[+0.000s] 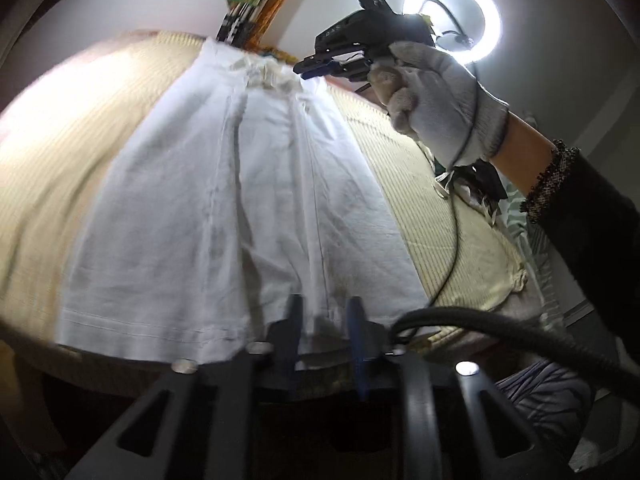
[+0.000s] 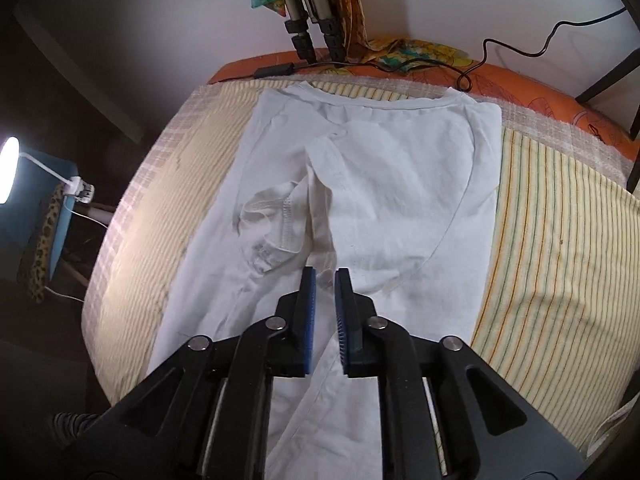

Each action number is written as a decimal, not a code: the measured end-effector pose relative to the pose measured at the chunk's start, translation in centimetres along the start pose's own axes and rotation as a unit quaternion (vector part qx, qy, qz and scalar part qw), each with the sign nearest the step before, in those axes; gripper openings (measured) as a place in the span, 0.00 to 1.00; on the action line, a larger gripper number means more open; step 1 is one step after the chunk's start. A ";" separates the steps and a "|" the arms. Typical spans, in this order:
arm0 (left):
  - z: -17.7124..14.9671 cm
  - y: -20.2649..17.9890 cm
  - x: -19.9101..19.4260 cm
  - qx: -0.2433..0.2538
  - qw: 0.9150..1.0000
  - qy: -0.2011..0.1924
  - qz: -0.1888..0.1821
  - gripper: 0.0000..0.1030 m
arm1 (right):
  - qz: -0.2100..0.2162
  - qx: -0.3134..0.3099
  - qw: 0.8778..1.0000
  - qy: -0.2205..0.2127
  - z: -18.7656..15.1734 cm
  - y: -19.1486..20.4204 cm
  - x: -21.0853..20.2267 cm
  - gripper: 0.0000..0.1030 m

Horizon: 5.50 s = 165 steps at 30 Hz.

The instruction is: Fold small clothes

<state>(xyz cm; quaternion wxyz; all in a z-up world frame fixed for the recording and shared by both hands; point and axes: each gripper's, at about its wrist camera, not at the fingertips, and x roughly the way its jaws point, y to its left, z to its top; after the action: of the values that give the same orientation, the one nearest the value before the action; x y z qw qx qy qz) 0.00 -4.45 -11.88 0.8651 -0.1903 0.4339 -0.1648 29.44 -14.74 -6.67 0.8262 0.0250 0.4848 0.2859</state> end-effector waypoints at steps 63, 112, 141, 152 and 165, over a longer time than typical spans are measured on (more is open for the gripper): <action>4.7 10.5 -5.0 -0.100 0.993 0.062 -0.015 0.00 | 0.216 0.208 0.954 -0.007 -29.6 -4.6 -9.8 0.04; 15.0 11.0 3.0 -0.002 0.995 0.090 0.033 0.24 | 0.147 0.084 0.985 -0.026 -17.1 -6.0 -5.9 0.08; 17.2 12.6 5.0 0.034 0.993 0.029 0.113 0.00 | 0.035 0.077 0.995 -0.062 -15.3 -6.5 -5.0 0.06; 17.1 12.9 3.4 0.013 0.994 0.003 0.108 0.00 | -0.016 0.023 0.995 -0.100 -14.4 -4.5 -6.5 0.04; 16.6 13.8 4.8 0.016 0.990 0.004 0.142 0.00 | -0.055 0.006 0.992 -0.110 -13.8 -4.8 -5.2 0.04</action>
<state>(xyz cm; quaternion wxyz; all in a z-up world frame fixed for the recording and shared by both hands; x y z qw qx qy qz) 17.92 8.50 -12.53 0.8808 -0.1125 0.4573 -0.0484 18.44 -24.59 -11.37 0.8886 0.0345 0.3934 0.2331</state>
